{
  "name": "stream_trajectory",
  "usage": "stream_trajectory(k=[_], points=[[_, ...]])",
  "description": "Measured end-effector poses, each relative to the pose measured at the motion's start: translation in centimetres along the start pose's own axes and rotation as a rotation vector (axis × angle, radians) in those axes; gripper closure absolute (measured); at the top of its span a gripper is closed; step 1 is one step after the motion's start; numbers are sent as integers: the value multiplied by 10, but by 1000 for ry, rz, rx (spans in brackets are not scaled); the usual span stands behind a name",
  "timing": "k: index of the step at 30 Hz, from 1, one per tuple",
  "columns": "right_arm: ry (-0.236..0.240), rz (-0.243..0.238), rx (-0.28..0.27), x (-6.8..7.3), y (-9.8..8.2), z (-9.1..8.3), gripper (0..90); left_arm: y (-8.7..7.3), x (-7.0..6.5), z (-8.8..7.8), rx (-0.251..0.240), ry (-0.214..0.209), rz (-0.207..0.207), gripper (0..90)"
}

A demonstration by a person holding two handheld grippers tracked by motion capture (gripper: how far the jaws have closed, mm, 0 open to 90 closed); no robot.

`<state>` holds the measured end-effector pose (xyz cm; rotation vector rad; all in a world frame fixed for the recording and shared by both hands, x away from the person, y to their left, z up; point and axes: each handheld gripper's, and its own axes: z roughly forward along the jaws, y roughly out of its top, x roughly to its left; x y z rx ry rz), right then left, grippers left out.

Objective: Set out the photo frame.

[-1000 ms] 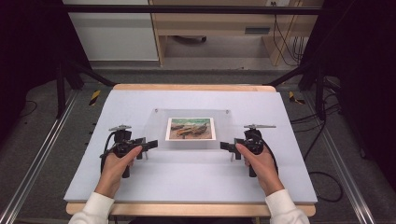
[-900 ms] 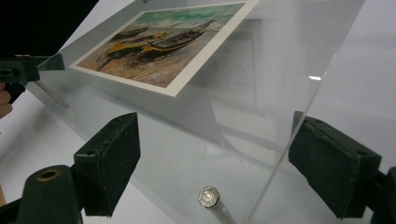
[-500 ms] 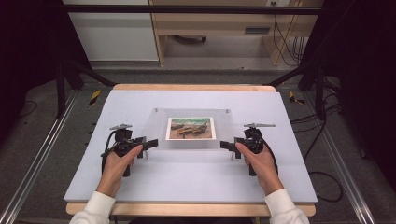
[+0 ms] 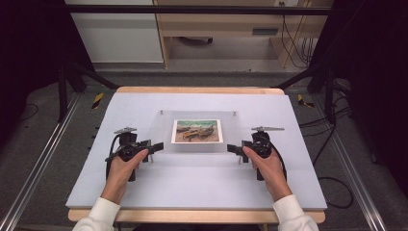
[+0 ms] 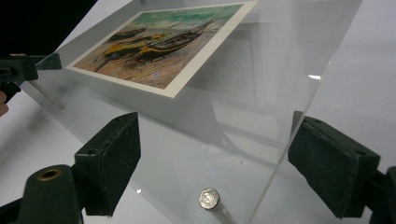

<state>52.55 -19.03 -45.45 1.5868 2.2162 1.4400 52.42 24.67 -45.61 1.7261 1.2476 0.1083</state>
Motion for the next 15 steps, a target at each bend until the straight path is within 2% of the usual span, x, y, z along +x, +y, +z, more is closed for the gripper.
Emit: stream_trajectory(k=[15], points=[[-23,-42,-2,7,-3,-7,204,-3,-5,-6,-14,18,33,272]])
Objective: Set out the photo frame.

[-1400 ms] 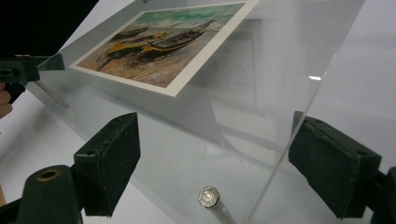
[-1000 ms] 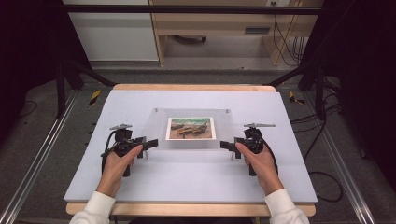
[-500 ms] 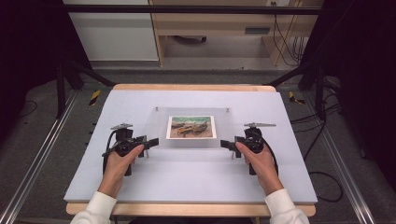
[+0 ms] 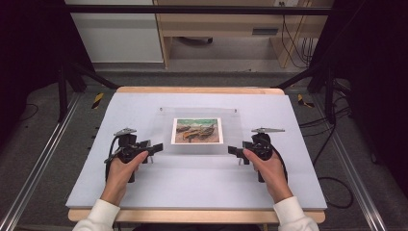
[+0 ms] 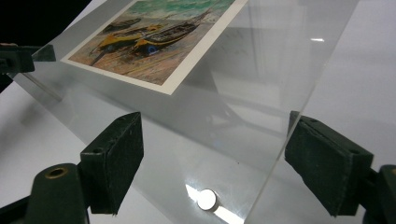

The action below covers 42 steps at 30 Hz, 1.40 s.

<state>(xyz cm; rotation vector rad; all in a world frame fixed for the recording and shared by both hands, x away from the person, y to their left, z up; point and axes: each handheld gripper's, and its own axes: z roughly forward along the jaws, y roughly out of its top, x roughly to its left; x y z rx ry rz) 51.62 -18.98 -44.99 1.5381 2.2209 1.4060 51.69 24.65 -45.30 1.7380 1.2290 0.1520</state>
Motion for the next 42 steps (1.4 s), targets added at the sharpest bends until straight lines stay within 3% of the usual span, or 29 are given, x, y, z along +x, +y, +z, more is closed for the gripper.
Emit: stream_trajectory(k=[20,42], points=[[-47,-89,-15,13,-9,-15,284,-8,-10,-16,-28,30,29,377],[-46,-81,-15,11,-6,-14,291,-8,-10,-14,-48,42,20,394]])
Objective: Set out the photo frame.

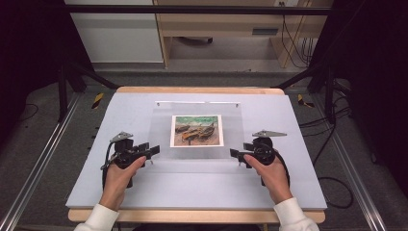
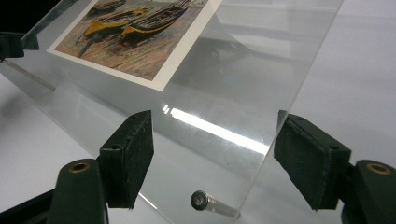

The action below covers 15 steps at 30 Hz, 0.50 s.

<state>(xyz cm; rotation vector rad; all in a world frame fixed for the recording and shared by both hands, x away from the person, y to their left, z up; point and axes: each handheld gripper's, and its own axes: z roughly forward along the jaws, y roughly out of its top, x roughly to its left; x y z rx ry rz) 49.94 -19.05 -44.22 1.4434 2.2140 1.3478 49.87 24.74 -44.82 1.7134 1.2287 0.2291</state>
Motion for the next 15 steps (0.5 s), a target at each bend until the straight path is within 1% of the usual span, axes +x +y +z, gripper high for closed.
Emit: stream_trajectory(k=[1,3,6,7,8,9,11,14,15], points=[[0,-6,-3,-2,1,1,292,1,0,2,-5,6,-2,396],[-7,-2,-11,-5,4,3,294,4,0,6,-11,14,1,397],[-16,-7,-24,-9,8,7,296,7,2,12,-37,22,-7,401],[-17,-14,-28,-10,9,7,296,7,2,13,-37,19,-9,402],[-16,-5,-28,-10,8,7,296,6,2,12,-39,19,-7,402],[-15,-8,-31,-10,8,7,295,5,2,12,-43,20,-5,402],[-16,-20,-37,-9,7,7,296,4,0,10,-46,26,7,402],[-32,-41,-46,-6,4,5,301,3,-2,8,-44,33,21,403],[-33,-41,-47,-5,3,4,306,3,-3,8,-47,35,23,406]])
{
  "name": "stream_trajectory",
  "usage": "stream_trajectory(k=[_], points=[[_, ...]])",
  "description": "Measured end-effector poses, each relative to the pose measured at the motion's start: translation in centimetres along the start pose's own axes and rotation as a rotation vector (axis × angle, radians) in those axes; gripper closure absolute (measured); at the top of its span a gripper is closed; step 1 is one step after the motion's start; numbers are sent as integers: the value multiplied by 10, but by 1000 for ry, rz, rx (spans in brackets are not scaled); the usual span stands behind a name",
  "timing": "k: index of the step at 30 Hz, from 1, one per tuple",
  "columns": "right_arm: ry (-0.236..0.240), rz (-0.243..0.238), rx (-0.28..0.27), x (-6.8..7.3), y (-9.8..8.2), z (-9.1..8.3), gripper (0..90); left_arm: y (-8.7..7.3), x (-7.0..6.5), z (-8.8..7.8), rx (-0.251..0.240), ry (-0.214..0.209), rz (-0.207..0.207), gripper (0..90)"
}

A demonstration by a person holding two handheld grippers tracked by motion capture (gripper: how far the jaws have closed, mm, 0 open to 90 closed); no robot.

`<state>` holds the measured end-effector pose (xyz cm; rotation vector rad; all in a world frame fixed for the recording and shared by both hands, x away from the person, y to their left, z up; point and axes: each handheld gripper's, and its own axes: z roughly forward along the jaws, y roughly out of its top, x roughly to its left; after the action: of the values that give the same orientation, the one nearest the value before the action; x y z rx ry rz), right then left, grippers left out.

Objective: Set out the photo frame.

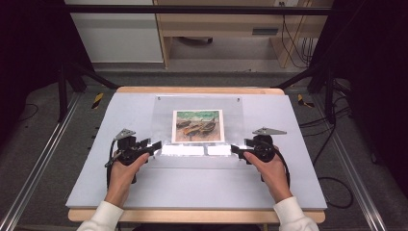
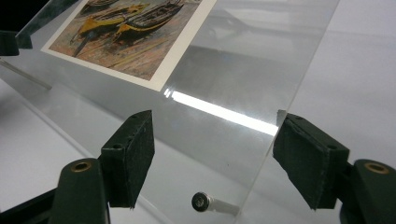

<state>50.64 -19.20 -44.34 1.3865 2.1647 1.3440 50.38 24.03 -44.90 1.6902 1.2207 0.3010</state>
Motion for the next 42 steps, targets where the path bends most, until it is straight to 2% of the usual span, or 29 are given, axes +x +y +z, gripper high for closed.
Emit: stream_trajectory(k=[2,14,42], points=[[-5,-17,-5,1,-1,-2,317,0,-2,-1,3,6,11,409],[-38,-47,-11,8,-6,-10,368,-3,-6,-9,4,16,40,445],[-41,-67,-12,11,-9,-17,433,-6,-7,-17,12,17,56,494]])
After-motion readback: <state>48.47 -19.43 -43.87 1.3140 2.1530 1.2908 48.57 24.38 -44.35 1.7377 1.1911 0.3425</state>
